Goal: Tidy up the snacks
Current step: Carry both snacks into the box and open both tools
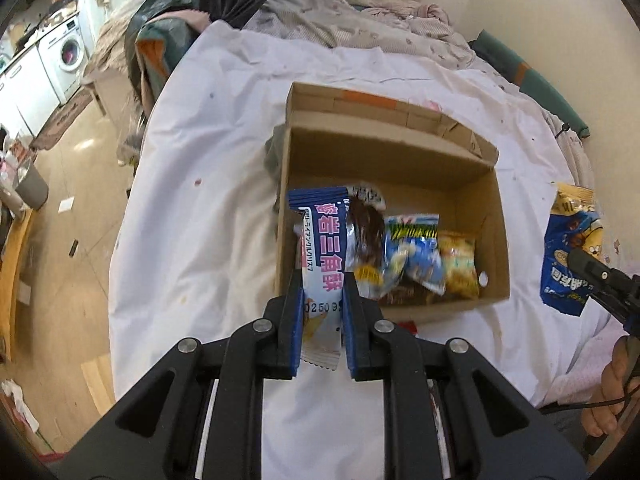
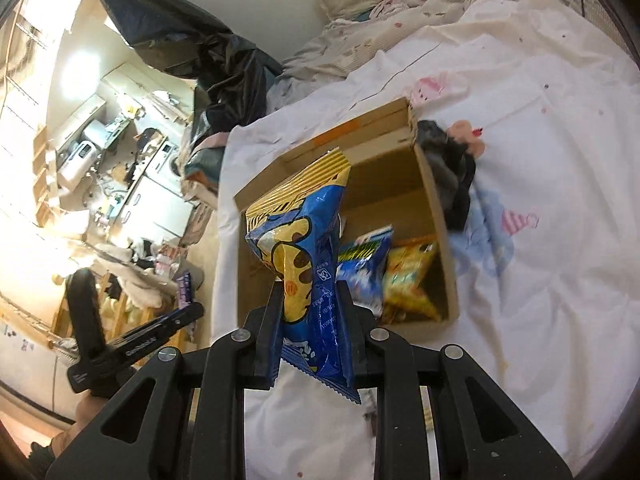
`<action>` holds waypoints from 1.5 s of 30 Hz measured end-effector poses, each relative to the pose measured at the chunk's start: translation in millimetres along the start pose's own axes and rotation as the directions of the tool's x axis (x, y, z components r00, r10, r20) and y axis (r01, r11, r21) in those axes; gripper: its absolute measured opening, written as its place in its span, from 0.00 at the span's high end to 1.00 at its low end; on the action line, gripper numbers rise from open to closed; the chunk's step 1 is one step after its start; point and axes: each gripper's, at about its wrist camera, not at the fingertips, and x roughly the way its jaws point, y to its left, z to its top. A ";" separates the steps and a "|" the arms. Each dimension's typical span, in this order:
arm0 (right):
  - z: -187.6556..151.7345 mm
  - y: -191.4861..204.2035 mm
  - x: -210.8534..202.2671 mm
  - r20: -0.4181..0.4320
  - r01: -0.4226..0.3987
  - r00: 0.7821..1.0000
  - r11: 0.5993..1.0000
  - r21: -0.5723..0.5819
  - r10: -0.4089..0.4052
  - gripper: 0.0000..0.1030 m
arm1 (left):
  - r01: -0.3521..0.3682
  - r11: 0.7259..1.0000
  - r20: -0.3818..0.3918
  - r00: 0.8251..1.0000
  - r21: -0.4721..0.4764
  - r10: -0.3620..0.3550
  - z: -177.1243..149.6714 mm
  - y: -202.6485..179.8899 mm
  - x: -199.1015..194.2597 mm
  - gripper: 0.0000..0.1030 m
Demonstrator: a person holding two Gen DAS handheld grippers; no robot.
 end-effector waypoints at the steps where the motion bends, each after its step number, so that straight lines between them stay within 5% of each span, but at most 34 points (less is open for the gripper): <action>1: 3.4 -0.9 2.8 0.000 0.007 1.000 1.000 0.000 -0.007 0.76 | -0.002 1.000 0.003 1.000 0.003 0.002 3.7 -0.9 1.9 0.86; 17: 14.3 -31.5 74.2 -0.082 0.119 0.990 0.993 0.018 -0.117 0.76 | 0.023 1.000 -0.070 0.997 0.012 -0.022 7.3 -5.7 76.2 0.86; 23: 18.6 -28.0 97.3 -0.105 0.178 0.977 0.983 -0.055 -0.183 0.76 | 0.013 0.999 -0.059 0.998 0.029 -0.011 19.7 -4.6 83.1 0.86; 36: 18.0 -31.8 107.0 -0.133 0.158 0.978 0.987 -0.031 -0.161 0.73 | 0.023 0.996 -0.047 0.999 0.085 -0.019 18.7 -22.7 79.8 0.85; 39: 18.5 -30.1 109.1 -0.144 0.158 0.976 0.987 -0.038 -0.162 0.72 | 0.006 0.993 -0.035 0.999 0.115 -0.002 17.4 -28.7 76.4 0.68; 41: 18.3 -26.9 109.5 -0.142 0.166 0.975 0.985 -0.055 -0.172 0.69 | 0.003 0.993 -0.013 1.000 0.117 -0.001 17.1 -31.0 71.0 0.27; 42: 18.2 -25.4 109.0 -0.137 0.173 0.974 0.983 -0.063 -0.180 0.64 | 0.005 0.994 -0.002 1.000 0.113 -0.004 16.8 -30.6 68.6 0.21; 44: 17.9 -23.6 106.7 -0.112 0.190 0.974 0.979 -0.069 -0.197 0.18 | 0.010 0.994 0.020 1.000 0.105 -0.012 17.0 -30.4 63.5 0.15; 45: 17.7 -22.5 104.2 -0.088 0.198 0.975 0.978 -0.071 -0.204 0.12 | 0.010 0.995 0.020 1.000 0.100 -0.012 17.6 -29.8 63.0 0.15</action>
